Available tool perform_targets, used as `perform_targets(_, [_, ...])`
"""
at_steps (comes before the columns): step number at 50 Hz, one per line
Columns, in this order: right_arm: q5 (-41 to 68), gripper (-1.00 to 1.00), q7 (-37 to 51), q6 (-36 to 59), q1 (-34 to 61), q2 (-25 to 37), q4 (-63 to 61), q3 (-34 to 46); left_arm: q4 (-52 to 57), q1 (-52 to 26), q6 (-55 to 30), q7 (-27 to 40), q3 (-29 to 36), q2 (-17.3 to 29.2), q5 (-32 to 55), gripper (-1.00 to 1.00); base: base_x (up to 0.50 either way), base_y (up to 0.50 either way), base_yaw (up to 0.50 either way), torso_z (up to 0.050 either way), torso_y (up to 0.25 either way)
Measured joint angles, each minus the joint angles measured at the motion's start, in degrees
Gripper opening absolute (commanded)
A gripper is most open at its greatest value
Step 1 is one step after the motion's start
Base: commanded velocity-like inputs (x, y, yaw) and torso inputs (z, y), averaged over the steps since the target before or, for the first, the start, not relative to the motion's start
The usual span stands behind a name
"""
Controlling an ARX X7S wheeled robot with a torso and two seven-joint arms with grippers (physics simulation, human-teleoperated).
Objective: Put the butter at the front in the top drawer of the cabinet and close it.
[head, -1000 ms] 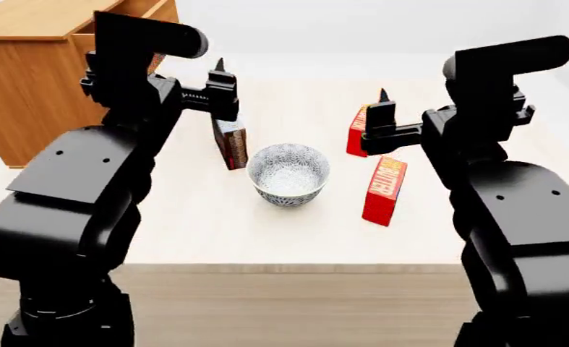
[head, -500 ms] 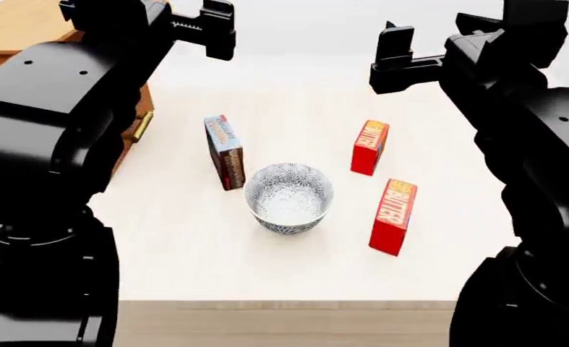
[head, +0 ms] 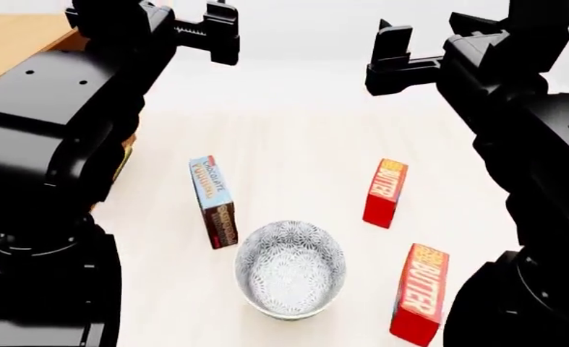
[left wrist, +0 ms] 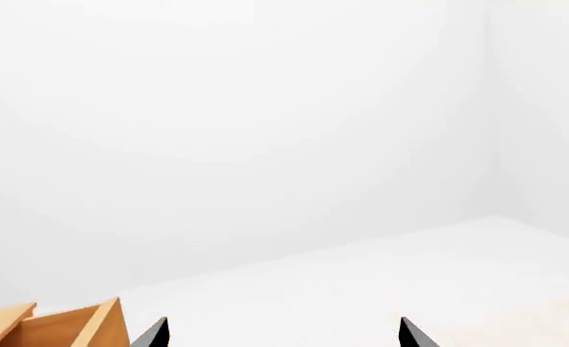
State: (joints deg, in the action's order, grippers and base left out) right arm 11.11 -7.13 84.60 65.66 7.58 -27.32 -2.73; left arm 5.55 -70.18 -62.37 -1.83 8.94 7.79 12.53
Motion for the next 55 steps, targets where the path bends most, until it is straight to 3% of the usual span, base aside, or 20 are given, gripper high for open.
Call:
perform_targets(11, [0.73, 1.00, 0.27, 0.90, -0.34, 0.05, -1.28, -0.25, 0.85, 0.46, -0.34, 0.25, -0.04, 0.03, 0.80, 1.00, 0.50, 0.00, 0.00, 0.000, 0.001])
perform_targets(31, [3.97, 1.00, 1.74, 4.29, -0.29, 1.17, -4.71, -0.29, 4.61, -0.47, -5.31, -0.76, 2.56, 2.17, 2.59, 1.00, 0.00, 0.00, 0.00, 0.000, 0.001])
perform_targets(40, [7.75, 1.00, 3.77, 4.58, -0.71, 1.70, -5.44, -1.76, -1.23, -10.28, -11.86, -5.73, 9.73, 5.98, 3.36, 1.00, 0.00, 0.00, 0.00, 0.000, 0.000])
perform_targets(55, [11.45, 1.00, 5.56, 4.07, -2.19, 2.47, -5.85, -3.36, -28.34, -33.49, -20.93, -19.72, 25.27, 7.05, 5.32, 1.00, 0.00, 0.00, 0.00, 0.000, 0.000])
